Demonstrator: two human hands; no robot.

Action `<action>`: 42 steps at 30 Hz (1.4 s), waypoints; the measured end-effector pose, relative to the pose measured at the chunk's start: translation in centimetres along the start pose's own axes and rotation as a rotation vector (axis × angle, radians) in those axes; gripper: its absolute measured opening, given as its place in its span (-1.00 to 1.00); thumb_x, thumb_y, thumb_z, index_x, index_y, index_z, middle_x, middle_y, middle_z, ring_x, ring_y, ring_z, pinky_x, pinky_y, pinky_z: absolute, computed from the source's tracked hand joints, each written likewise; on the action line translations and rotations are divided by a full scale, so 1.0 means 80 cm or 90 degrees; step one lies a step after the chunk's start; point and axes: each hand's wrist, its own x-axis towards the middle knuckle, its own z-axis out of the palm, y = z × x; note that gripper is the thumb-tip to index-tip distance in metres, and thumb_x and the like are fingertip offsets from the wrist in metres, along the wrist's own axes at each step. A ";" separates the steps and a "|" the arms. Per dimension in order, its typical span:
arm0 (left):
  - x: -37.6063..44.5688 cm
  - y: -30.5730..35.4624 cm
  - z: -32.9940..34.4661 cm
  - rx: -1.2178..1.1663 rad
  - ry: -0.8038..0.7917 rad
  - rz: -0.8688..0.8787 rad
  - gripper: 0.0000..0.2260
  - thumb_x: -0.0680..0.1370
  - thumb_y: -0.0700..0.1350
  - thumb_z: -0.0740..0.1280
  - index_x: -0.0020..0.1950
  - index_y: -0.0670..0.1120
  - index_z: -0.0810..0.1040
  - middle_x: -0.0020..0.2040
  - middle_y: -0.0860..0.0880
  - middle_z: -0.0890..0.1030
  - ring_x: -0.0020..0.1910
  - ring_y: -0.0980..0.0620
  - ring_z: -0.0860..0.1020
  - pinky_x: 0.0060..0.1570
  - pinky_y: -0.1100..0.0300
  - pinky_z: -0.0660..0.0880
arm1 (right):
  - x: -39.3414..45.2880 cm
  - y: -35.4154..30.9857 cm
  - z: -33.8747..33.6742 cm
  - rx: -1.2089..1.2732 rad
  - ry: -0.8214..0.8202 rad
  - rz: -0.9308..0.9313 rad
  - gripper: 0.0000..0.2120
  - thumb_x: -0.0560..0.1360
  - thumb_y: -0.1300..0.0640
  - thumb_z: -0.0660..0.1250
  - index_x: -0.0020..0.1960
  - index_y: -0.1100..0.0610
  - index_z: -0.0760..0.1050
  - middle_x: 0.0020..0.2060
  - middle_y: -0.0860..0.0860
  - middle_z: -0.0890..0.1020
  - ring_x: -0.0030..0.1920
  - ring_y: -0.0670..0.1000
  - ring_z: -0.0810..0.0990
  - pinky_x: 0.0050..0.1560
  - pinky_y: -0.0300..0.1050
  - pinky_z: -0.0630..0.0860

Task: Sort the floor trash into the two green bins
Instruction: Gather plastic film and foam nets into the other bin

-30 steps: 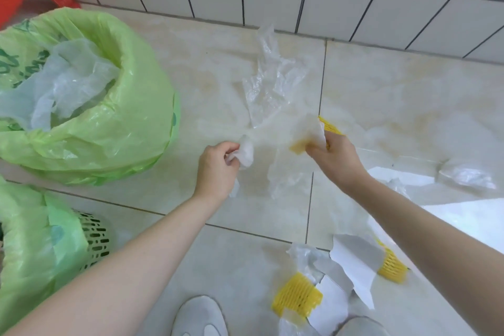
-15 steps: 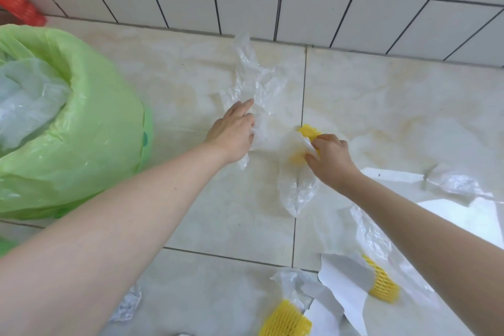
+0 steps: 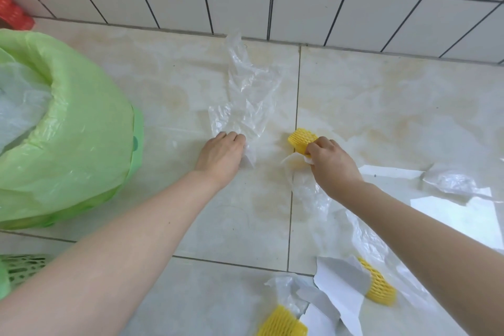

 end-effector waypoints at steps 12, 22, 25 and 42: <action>-0.037 -0.001 -0.001 -0.290 -0.053 -0.162 -0.63 0.51 -0.29 0.22 0.29 -0.15 0.23 -0.13 -0.15 0.52 -0.11 -0.19 0.51 -0.17 0.01 0.46 | 0.019 -0.011 -0.011 -0.094 -0.033 -0.014 -0.60 0.40 0.44 0.24 0.19 0.21 0.30 0.02 0.14 0.45 0.06 0.15 0.44 -0.09 -0.08 0.41; -0.068 -0.042 0.010 -0.284 -0.046 -0.143 -0.71 0.43 -0.12 0.39 0.15 -0.08 0.58 -0.17 -0.05 0.44 0.01 -0.12 0.50 -0.05 0.10 0.45 | 0.113 -0.060 -0.069 0.007 -0.026 -0.051 -0.69 0.46 0.37 0.17 0.16 0.22 0.51 0.06 0.18 0.42 0.05 0.21 0.48 -0.03 -0.05 0.45; -0.078 -0.062 0.009 -0.280 -0.049 -0.165 -0.77 0.45 -0.18 0.37 0.10 -0.13 0.61 -0.12 -0.11 0.49 0.02 -0.11 0.49 -0.01 0.08 0.45 | 0.126 -0.084 -0.067 0.018 -0.024 -0.077 -0.69 0.49 0.35 0.16 0.16 0.19 0.52 0.12 0.15 0.41 0.08 0.18 0.45 0.02 -0.02 0.46; -0.091 -0.100 0.009 -0.238 -0.021 -0.139 -0.84 0.43 -0.24 0.33 -0.26 -0.05 0.39 -0.23 0.00 0.32 -0.07 -0.02 0.44 -0.21 0.28 0.19 | 0.187 -0.122 -0.029 0.042 -0.046 -0.086 -0.66 0.41 0.43 0.09 0.04 0.19 0.51 -0.04 0.12 0.55 -0.01 0.14 0.46 -0.11 -0.08 0.41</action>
